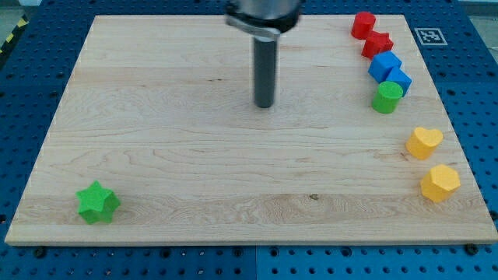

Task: Slide your arm to center right

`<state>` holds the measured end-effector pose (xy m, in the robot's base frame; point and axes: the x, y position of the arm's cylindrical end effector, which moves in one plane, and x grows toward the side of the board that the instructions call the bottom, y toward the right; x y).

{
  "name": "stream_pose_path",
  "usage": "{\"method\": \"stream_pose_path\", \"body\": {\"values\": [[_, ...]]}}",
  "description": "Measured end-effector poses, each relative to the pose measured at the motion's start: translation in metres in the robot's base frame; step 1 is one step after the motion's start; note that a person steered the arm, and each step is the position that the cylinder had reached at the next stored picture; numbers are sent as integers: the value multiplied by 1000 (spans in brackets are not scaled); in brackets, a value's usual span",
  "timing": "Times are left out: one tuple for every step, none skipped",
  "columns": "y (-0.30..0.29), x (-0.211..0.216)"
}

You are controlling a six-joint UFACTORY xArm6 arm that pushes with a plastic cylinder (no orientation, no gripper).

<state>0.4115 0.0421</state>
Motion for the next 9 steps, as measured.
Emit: {"method": "stream_pose_path", "body": {"values": [[64,8],[98,19],[98,19],[104,22],[121,32],[128,35],[128,35],[144,36],[171,38]]}}
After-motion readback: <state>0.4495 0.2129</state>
